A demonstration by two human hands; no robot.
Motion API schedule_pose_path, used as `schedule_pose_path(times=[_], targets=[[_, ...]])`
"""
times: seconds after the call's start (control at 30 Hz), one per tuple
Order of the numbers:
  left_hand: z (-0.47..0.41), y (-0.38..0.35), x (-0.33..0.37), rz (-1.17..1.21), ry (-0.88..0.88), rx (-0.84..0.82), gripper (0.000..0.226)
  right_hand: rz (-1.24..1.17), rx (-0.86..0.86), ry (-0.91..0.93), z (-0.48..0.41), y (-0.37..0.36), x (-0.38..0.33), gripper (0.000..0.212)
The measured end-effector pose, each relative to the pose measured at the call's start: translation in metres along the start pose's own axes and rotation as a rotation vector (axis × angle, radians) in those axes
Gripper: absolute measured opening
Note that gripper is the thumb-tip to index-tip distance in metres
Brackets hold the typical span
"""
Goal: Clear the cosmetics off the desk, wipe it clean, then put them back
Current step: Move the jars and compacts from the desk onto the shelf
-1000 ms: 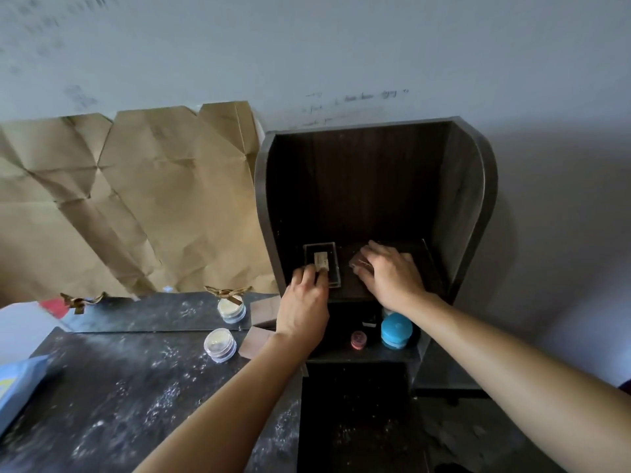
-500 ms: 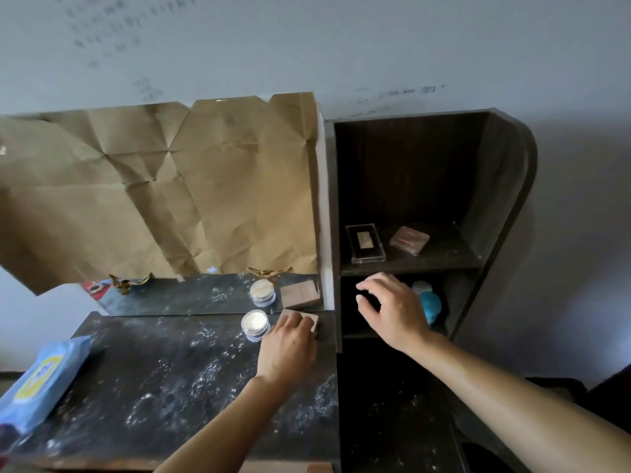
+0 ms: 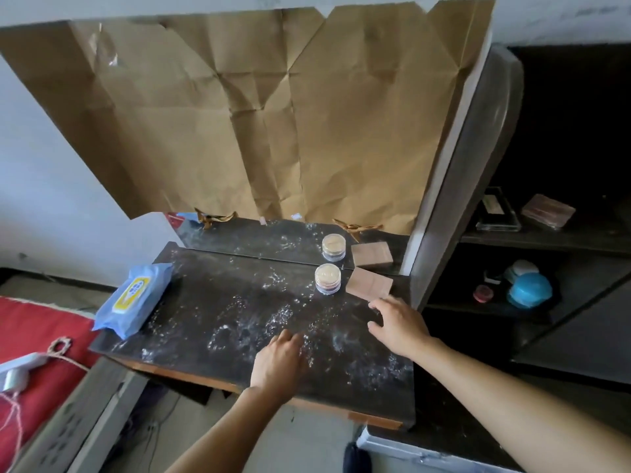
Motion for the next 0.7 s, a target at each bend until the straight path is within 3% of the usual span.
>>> schedule_pose_path(times=[0.17, 0.37, 0.7], targets=[[-0.014, -0.019, -0.031, 0.012, 0.031, -0.053, 0.025, 0.137, -0.109, -0.106, -0.052, -0.041, 0.018, 0.044], [-0.09, -0.02, -0.054, -0.038, -0.004, -0.131, 0.04, 0.173, -0.176, -0.198, -0.122, -0.066, 0.037, 0.067], [-0.224, -0.051, -0.02, -0.058, -0.122, -0.244, 0.069, 0.216, -0.226, -0.166, -0.156, -0.091, 0.063, 0.071]])
Point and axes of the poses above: each hand's wrist, its own z-axis away from the middle knuckle, its own y-axis out of the back of the hand, x = y × z, the point moved 6 cm from there along -z, towards the middle knuckle
